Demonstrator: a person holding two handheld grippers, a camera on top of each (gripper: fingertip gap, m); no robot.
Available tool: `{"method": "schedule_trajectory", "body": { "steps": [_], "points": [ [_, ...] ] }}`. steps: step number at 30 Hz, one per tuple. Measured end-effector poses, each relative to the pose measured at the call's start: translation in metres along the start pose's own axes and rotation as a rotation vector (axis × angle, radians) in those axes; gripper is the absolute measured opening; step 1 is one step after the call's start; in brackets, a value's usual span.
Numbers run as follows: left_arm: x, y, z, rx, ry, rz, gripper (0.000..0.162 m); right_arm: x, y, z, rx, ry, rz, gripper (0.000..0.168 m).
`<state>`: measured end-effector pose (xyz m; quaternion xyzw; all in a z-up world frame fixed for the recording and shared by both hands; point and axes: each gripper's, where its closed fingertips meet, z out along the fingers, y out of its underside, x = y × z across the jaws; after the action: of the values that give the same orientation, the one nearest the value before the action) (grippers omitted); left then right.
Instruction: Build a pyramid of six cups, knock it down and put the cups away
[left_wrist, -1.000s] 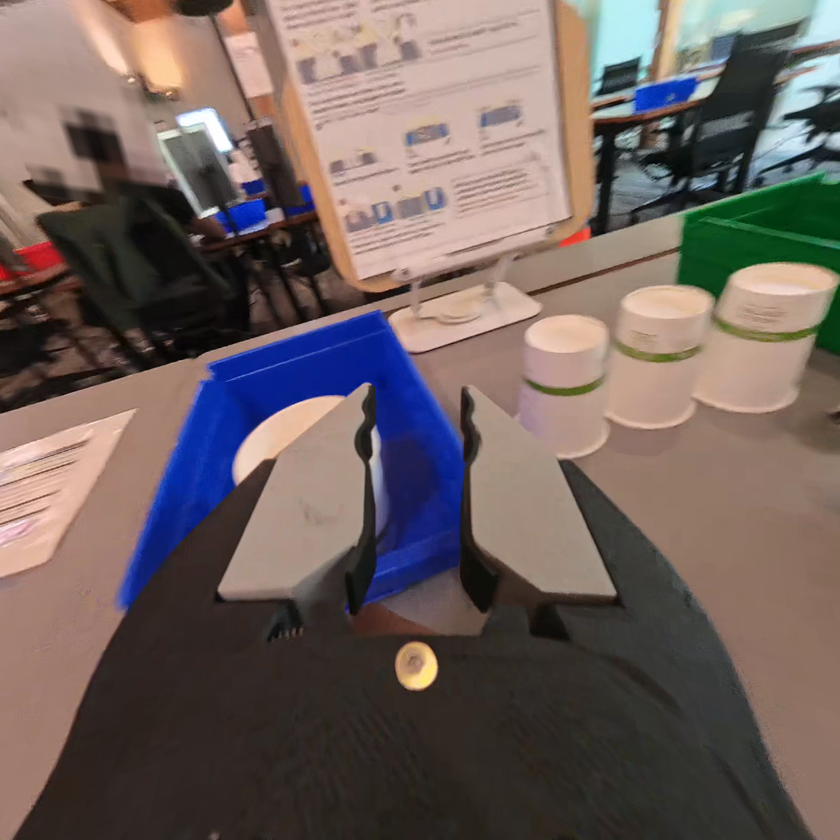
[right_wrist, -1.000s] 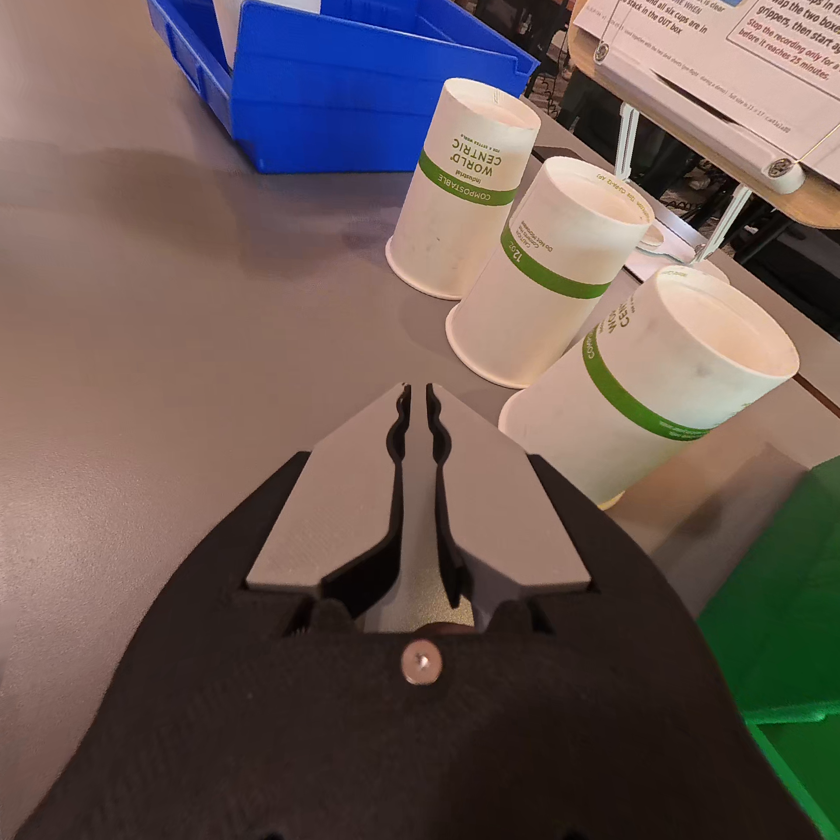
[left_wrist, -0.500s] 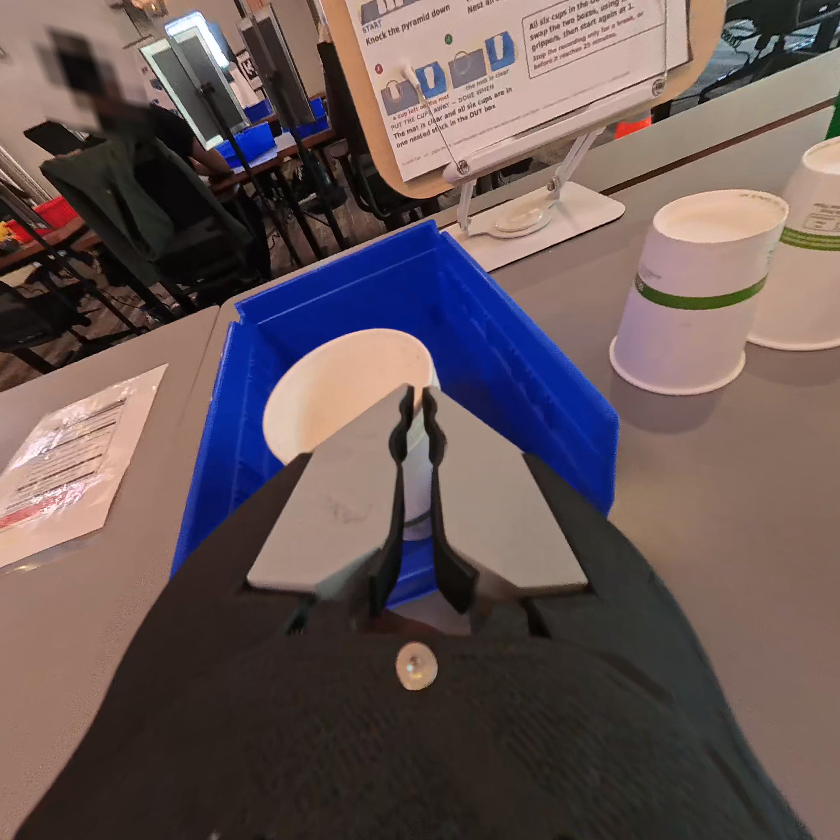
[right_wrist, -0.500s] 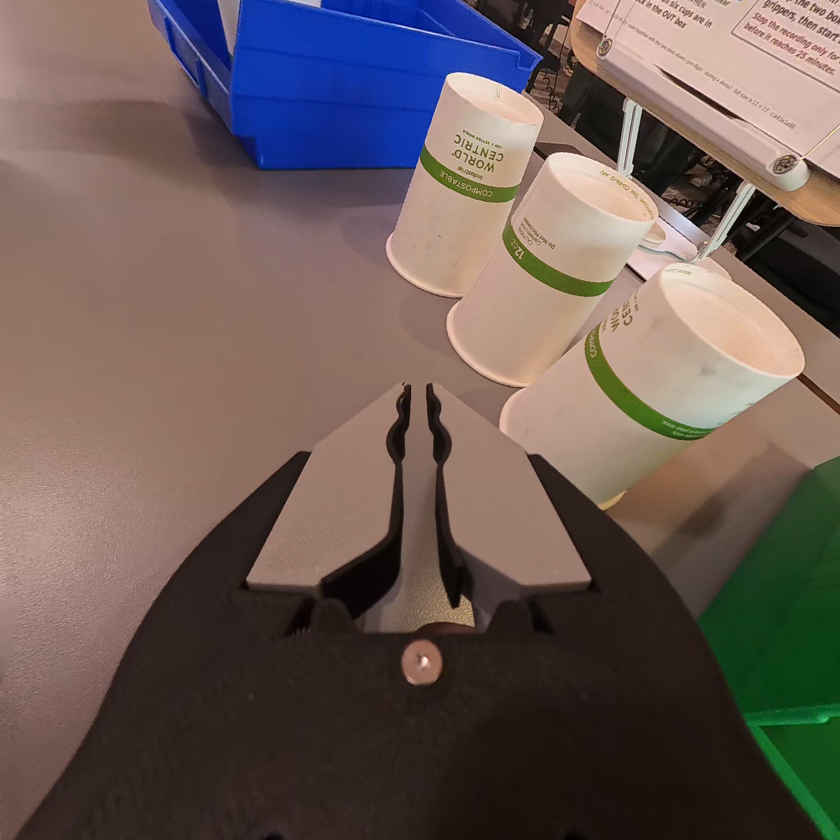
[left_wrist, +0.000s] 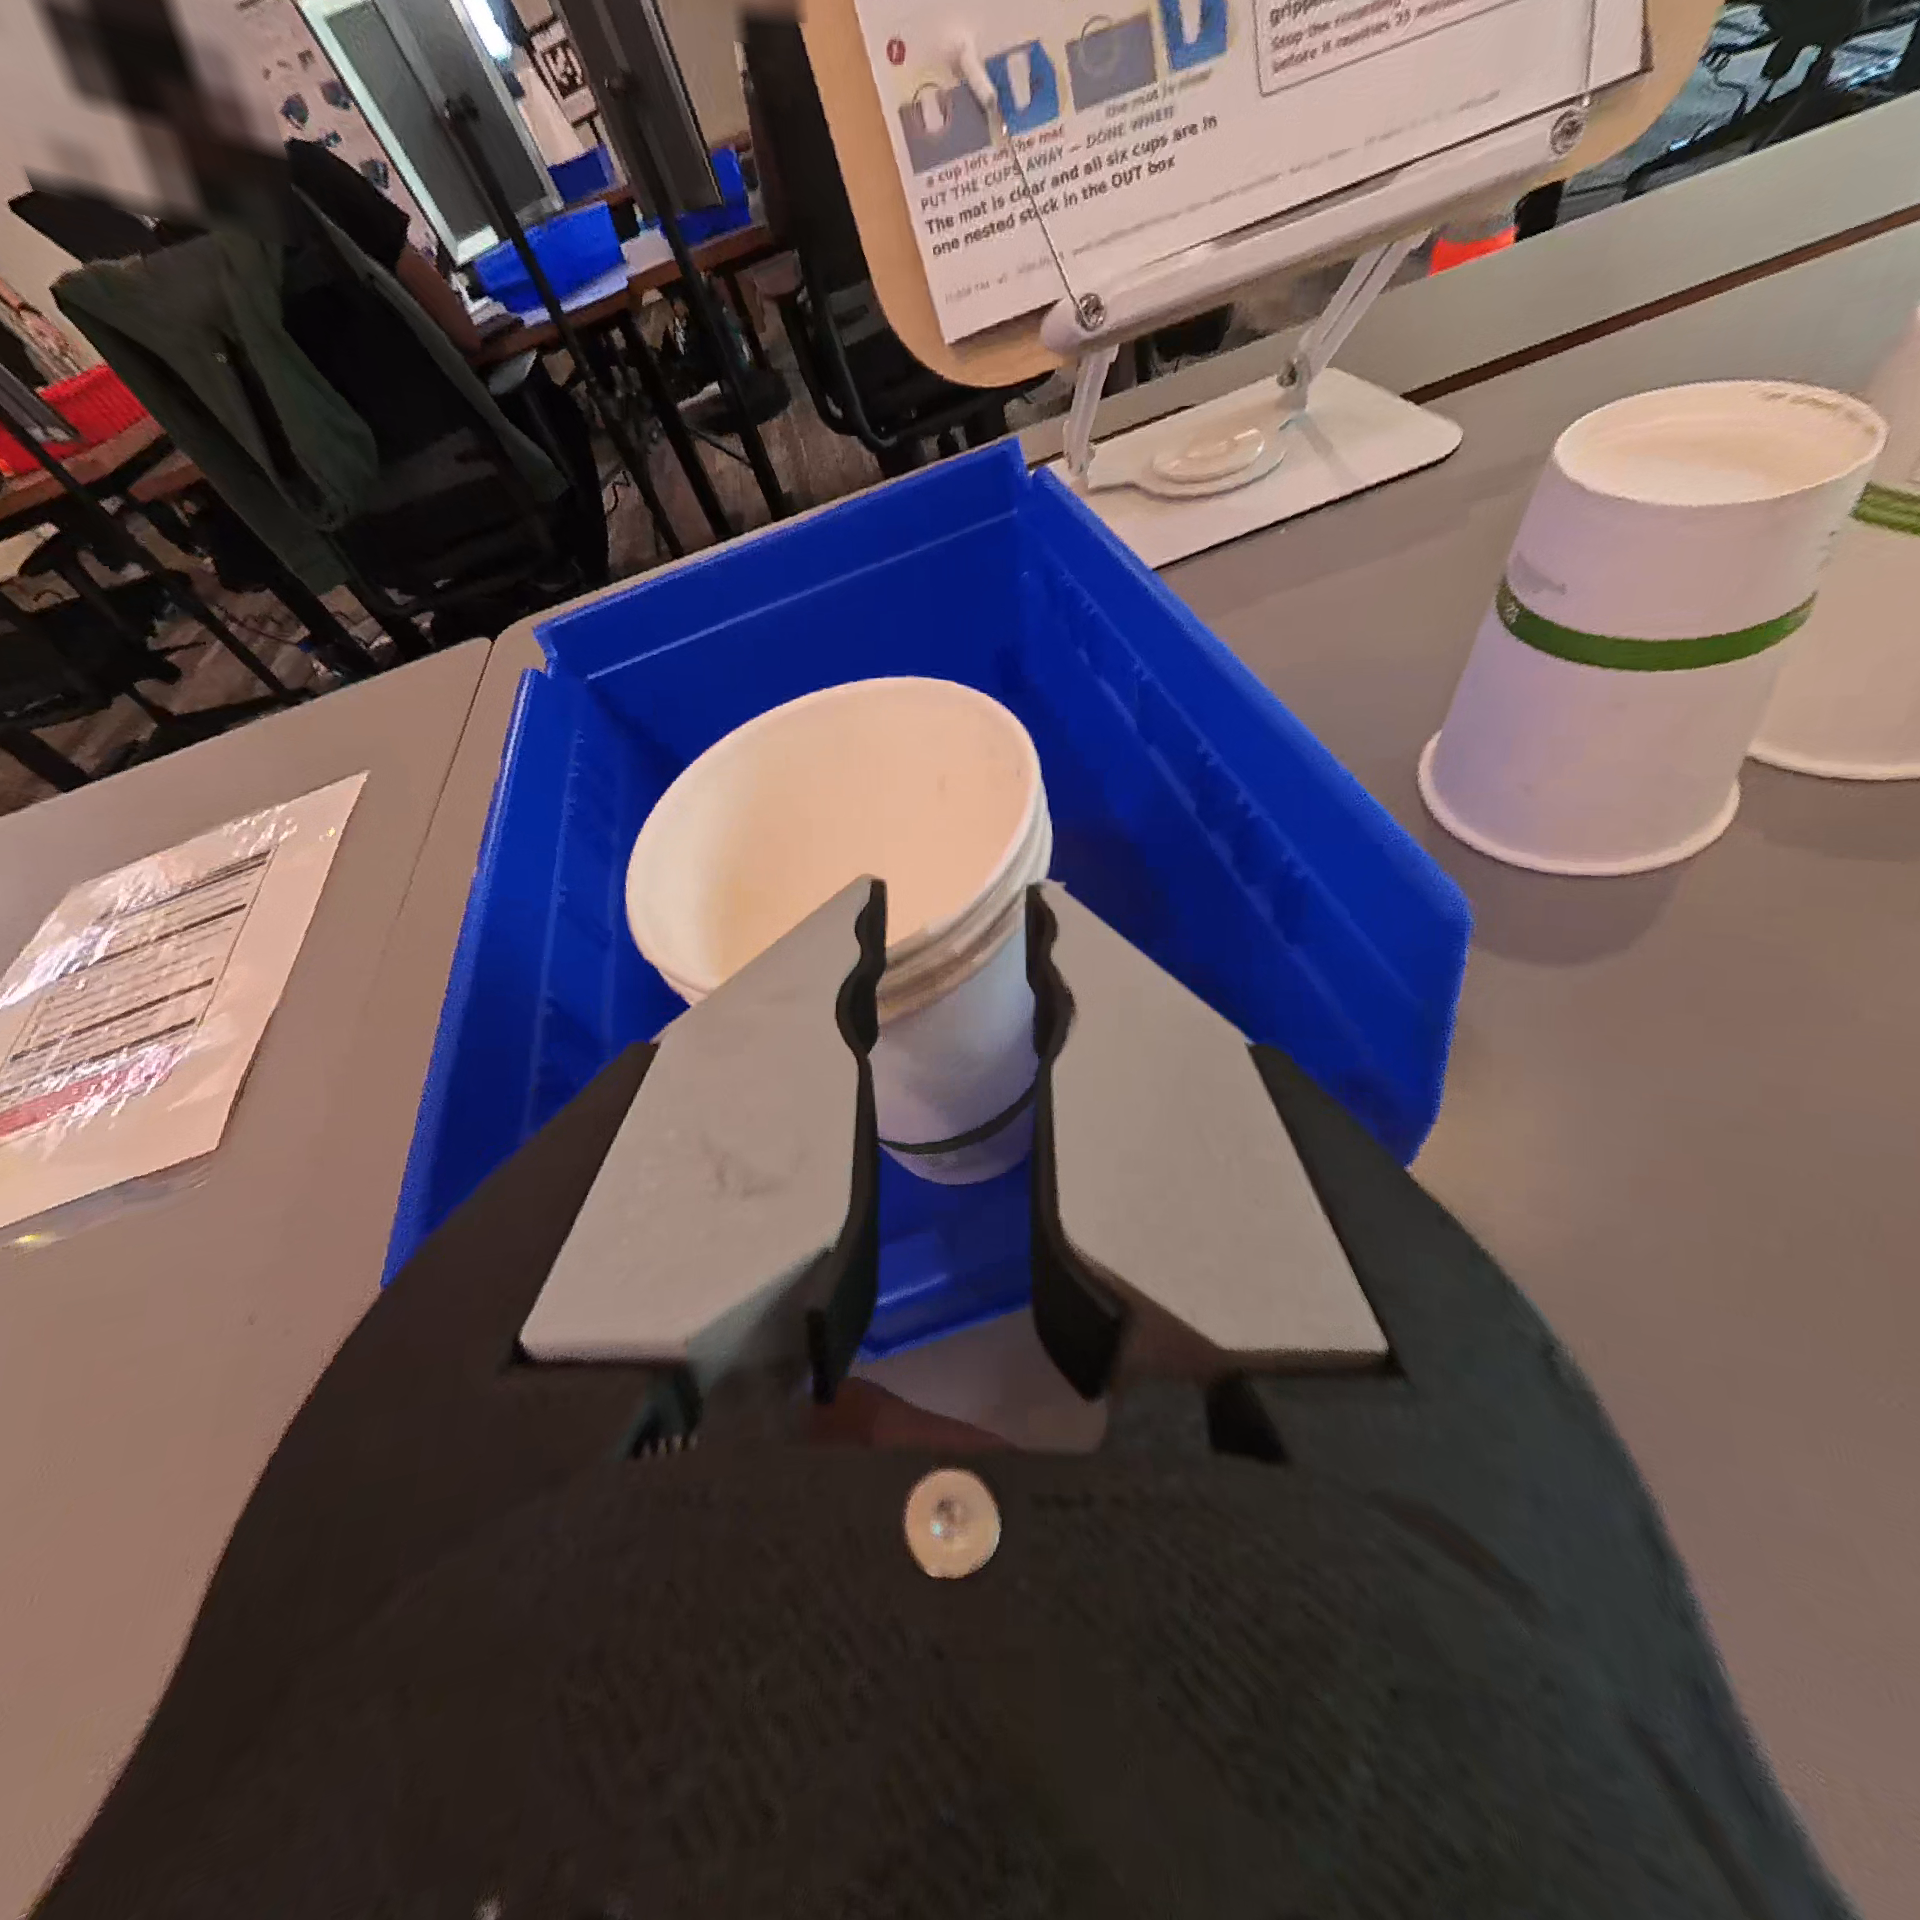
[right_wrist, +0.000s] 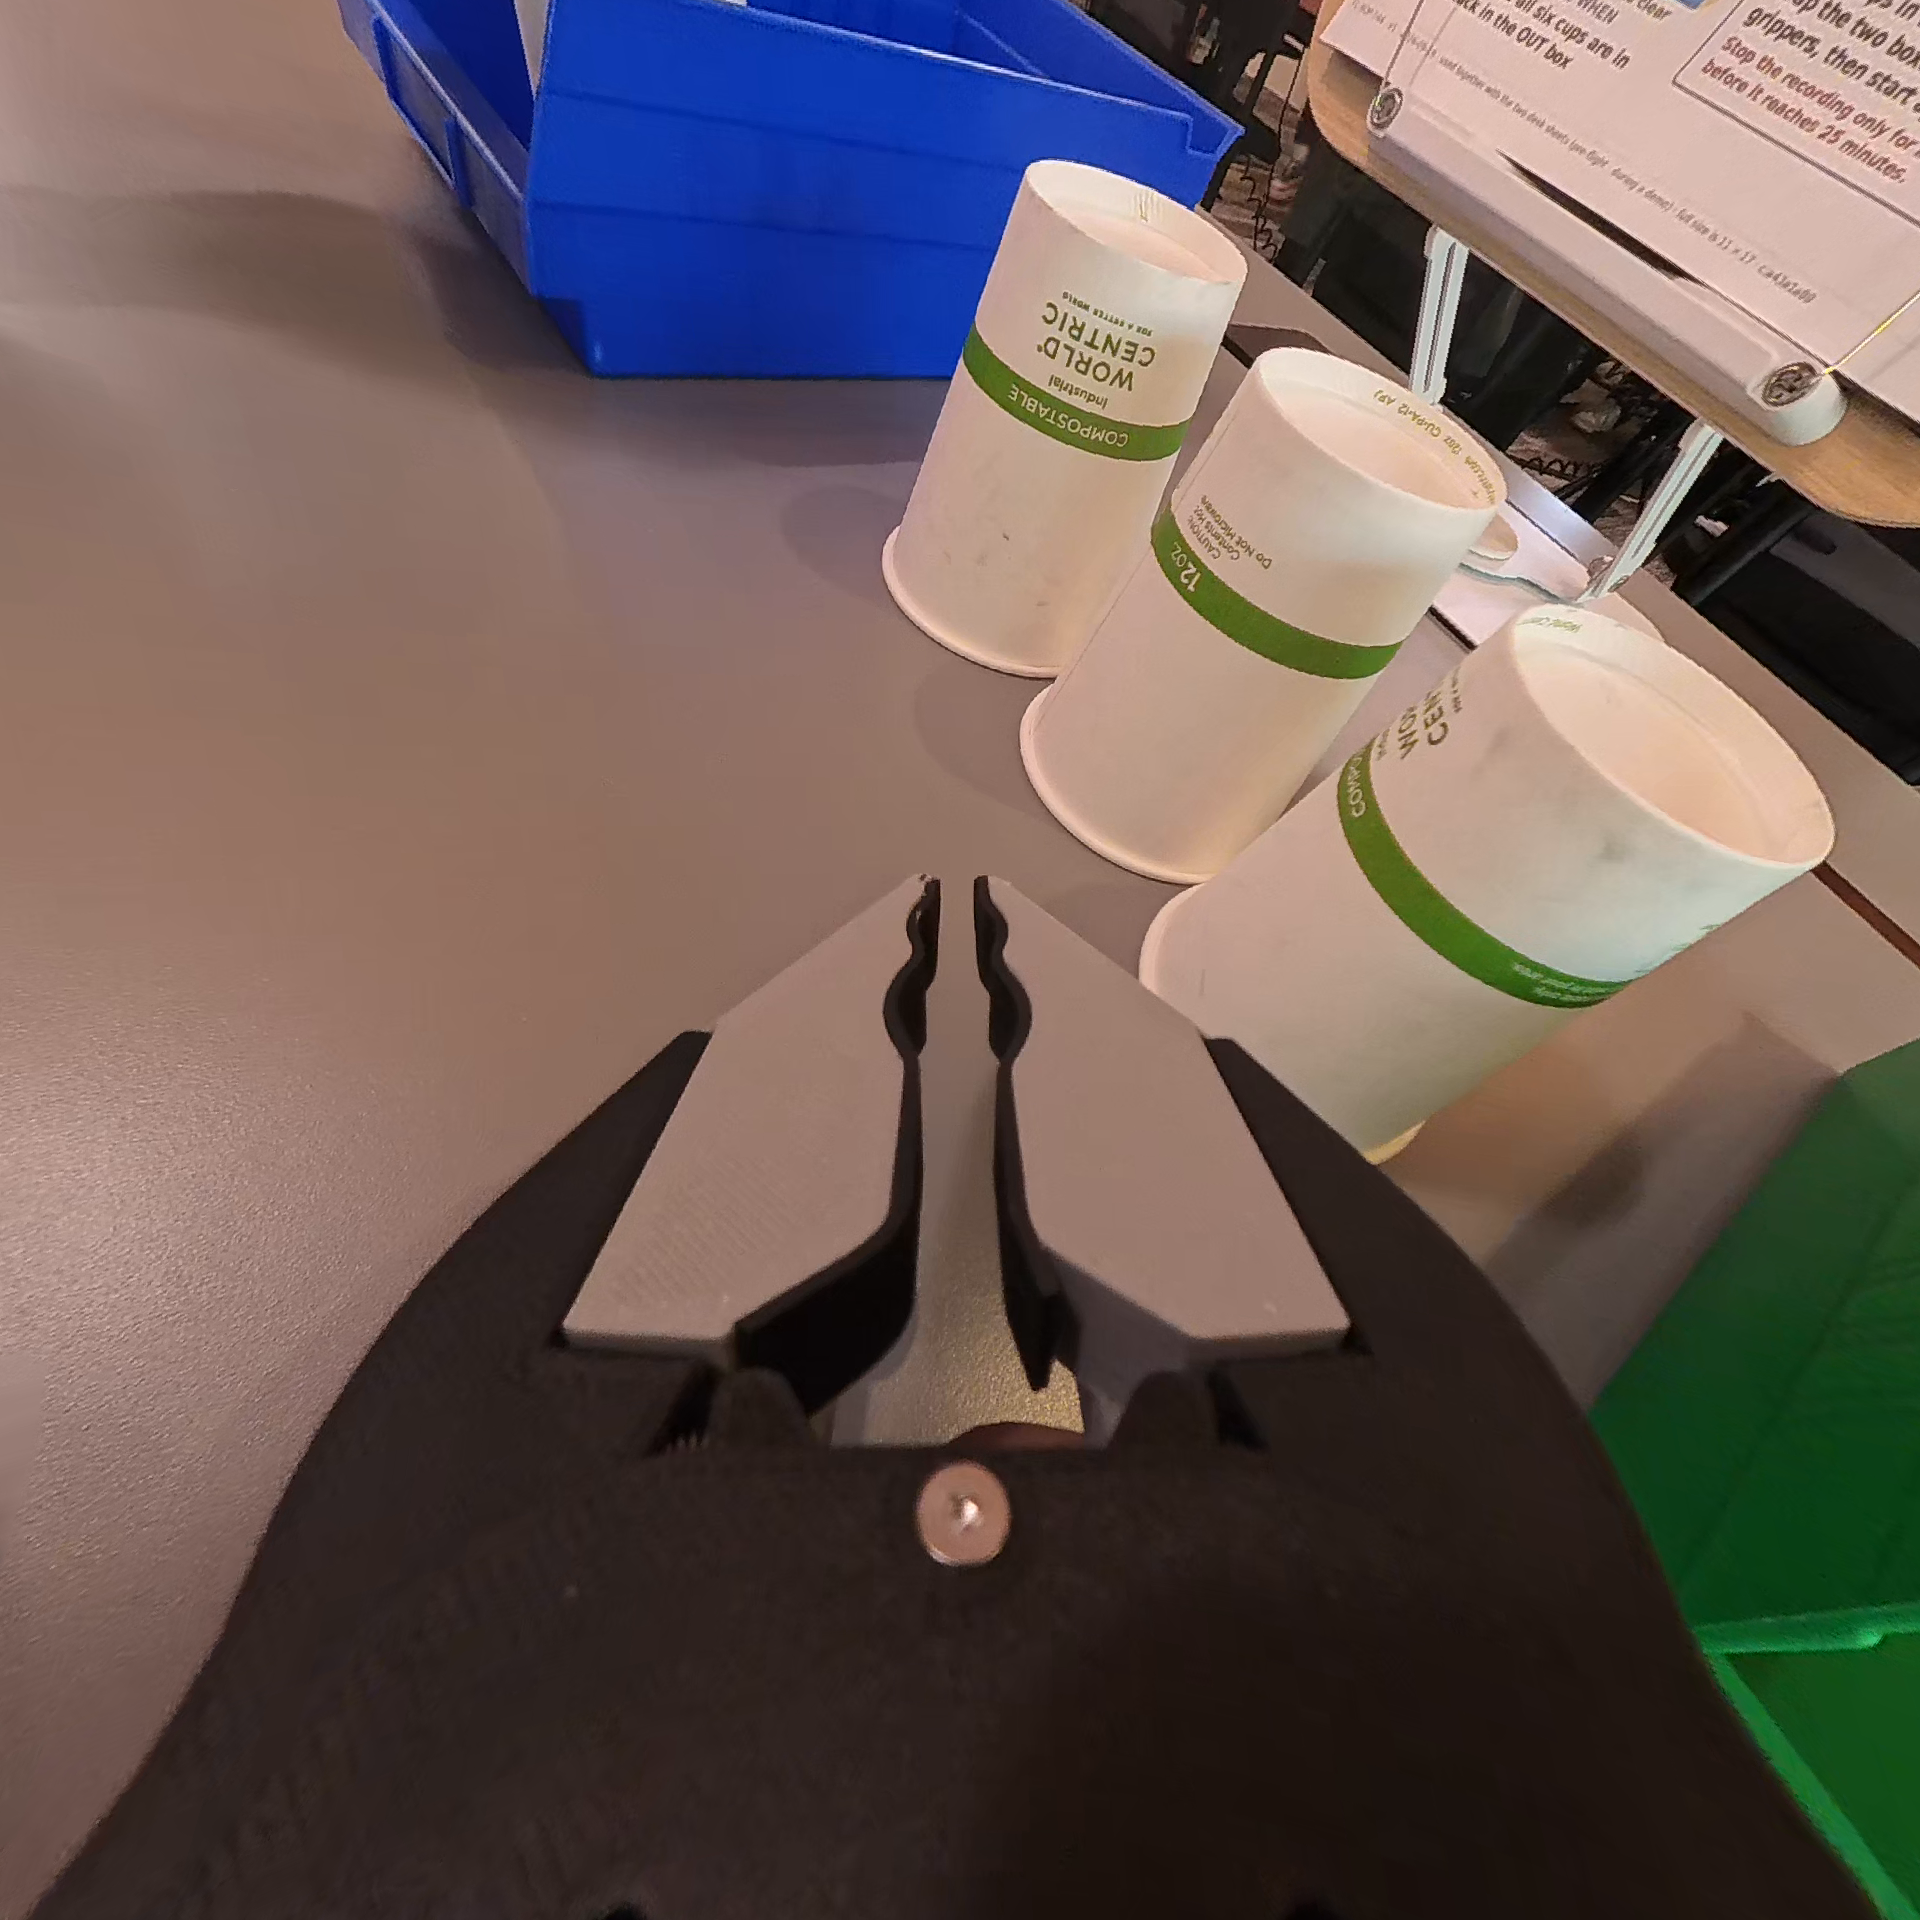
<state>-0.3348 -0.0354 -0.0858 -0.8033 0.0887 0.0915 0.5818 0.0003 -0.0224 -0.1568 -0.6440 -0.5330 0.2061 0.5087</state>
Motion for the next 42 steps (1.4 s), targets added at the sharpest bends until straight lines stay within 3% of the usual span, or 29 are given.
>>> {"method": "schedule_trajectory", "body": {
  "steps": [9,34,42],
  "points": [
    [0.000,-0.006,-0.002,0.026,0.005,-0.012,0.001,0.000,0.002,0.001,-0.013,0.006,-0.018,0.002],
    [-0.006,-0.053,-0.036,0.226,-0.036,-0.036,0.001,-0.002,0.004,0.002,-0.025,0.010,-0.038,0.002],
    [0.042,-0.065,-0.042,0.214,0.112,0.054,0.001,-0.002,0.004,0.002,-0.027,0.012,-0.041,0.002]
  ]
}}
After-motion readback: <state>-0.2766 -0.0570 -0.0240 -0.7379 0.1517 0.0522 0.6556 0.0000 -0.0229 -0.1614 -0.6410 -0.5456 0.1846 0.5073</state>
